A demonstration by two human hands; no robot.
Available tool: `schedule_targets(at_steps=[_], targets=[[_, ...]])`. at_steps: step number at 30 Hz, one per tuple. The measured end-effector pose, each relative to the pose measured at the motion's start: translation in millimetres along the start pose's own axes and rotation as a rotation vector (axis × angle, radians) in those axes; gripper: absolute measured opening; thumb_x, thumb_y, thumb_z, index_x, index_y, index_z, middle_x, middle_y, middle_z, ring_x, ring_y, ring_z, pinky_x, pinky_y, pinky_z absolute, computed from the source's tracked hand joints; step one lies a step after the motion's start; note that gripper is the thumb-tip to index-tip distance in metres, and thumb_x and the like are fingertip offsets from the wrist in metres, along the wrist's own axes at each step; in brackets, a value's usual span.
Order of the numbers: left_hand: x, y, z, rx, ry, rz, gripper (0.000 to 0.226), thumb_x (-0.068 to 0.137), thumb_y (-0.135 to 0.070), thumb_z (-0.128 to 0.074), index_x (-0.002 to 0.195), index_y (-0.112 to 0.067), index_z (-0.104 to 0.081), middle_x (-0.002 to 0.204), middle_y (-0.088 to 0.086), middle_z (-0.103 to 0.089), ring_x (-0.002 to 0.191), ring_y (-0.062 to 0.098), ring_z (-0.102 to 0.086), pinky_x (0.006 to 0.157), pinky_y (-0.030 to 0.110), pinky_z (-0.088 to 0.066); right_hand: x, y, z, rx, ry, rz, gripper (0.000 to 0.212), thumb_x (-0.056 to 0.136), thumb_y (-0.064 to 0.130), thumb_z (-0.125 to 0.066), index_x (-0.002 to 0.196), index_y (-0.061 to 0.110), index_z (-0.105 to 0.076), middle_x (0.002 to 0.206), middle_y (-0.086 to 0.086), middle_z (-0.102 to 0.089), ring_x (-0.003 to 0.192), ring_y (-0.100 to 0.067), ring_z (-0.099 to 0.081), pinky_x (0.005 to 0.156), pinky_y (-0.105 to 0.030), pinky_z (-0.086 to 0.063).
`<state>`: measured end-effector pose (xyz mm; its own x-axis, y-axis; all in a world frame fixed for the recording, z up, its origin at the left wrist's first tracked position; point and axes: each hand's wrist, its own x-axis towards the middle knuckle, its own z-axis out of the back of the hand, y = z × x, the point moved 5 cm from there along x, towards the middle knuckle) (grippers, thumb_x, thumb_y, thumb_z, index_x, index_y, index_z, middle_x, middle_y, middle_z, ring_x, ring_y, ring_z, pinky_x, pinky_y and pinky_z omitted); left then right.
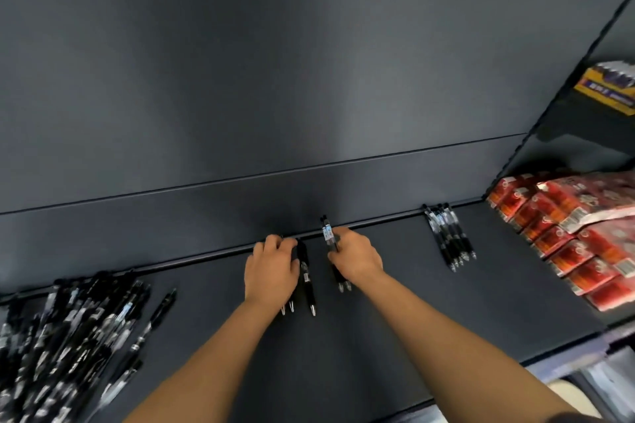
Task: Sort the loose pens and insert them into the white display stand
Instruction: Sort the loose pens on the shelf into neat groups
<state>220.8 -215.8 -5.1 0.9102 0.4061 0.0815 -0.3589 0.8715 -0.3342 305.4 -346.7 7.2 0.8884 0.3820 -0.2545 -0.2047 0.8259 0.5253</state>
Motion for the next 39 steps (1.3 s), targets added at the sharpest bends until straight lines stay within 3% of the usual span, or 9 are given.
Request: schedule_targets(at_steps=[10,14,22,25,30,33,36,39], targets=[[22.9,-92.2,-30.4,-0.098,0.157,-0.293,0.025,0.093,-0.032,-0.046,0.117,-0.029,-0.053,0.117,-0.007,-0.052,0.113,0.017,-0.044,0.091,0.029,-0.035,0.2,-84.8,60.9,-0.164,-0.14,-0.197,0.028,0.089,0.009,-0.043,0.116,0.019,-0.049,0.107,-0.013,-0.063,0.088,-0.035,-0.061,0.062,-0.031,-0.042],[27.7,-110.2,-45.4,-0.112,0.232,-0.316,0.025,0.094,-0.031,-0.046,0.117,-0.029,-0.053,0.12,-0.007,-0.052,0.113,0.016,-0.044,0.091,0.029,-0.037,13.2,-116.6,82.9,-0.299,-0.138,-0.251,0.033,0.09,0.006,-0.043,0.12,0.019,-0.048,0.111,-0.011,-0.063,0.096,-0.033,-0.063,0.063,-0.032,-0.042],[34.3,-167.4,-78.7,-0.175,0.35,-0.282,0.028,0.094,-0.028,-0.046,0.122,-0.026,-0.051,0.12,-0.005,-0.051,0.112,0.015,-0.046,0.093,0.031,-0.043,43.3,-148.3,98.4,-0.399,-0.119,-0.182,0.034,0.09,-0.001,-0.045,0.121,0.013,-0.048,0.117,-0.01,-0.06,0.103,-0.034,-0.062,0.064,-0.035,-0.042],[39.0,-193.8,-91.8,-0.244,0.4,-0.221,0.029,0.094,-0.025,-0.048,0.123,-0.023,-0.051,0.118,-0.002,-0.051,0.11,0.015,-0.05,0.091,0.033,-0.046,46.6,-155.9,106.6,-0.346,-0.162,-0.122,0.03,0.089,0.001,-0.047,0.116,0.012,-0.05,0.115,-0.01,-0.059,0.098,-0.034,-0.062,0.063,-0.034,-0.043],[44.8,-223.1,-110.3,-0.424,0.412,-0.054,0.041,0.093,-0.018,-0.051,0.134,-0.015,-0.045,0.124,0.007,-0.052,0.109,0.018,-0.054,0.091,0.022,-0.041,50.1,-188.3,134.5,-0.201,-0.26,-0.133,0.028,0.093,0.009,-0.047,0.12,0.013,-0.051,0.117,-0.009,-0.058,0.101,-0.033,-0.059,0.064,-0.033,-0.042],[46.3,-236.0,-116.7,-0.476,0.408,0.01,0.047,0.093,-0.017,-0.052,0.138,-0.013,-0.042,0.13,0.01,-0.049,0.118,0.021,-0.051,0.096,0.02,-0.037,55.3,-202.0,135.3,-0.195,-0.176,-0.076,0.03,0.096,0.016,-0.048,0.126,0.012,-0.05,0.124,-0.011,-0.052,0.113,-0.034,-0.05,0.077,-0.038,-0.047],[47.8,-244.7,-120.5,-0.491,0.399,0.048,0.049,0.091,-0.013,-0.053,0.138,-0.009,-0.041,0.131,0.014,-0.047,0.113,0.031,-0.056,0.098,0.032,-0.044,61.1,-212.0,135.5,-0.169,-0.188,-0.114,0.032,0.098,0.018,-0.043,0.129,0.014,-0.052,0.133,-0.011,-0.041,0.12,-0.036,-0.041,0.093,-0.038,-0.042],[47.0,-247.9,-124.1,-0.524,0.391,0.102,0.048,0.091,-0.01,-0.054,0.138,-0.007,-0.042,0.13,0.016,-0.045,0.108,0.034,-0.057,0.093,0.04,-0.049,64.1,-218.0,132.0,-0.129,-0.155,-0.168,0.032,0.098,0.015,-0.041,0.126,0.009,-0.053,0.132,-0.016,-0.042,0.116,-0.038,-0.047,0.101,-0.036,-0.035]])
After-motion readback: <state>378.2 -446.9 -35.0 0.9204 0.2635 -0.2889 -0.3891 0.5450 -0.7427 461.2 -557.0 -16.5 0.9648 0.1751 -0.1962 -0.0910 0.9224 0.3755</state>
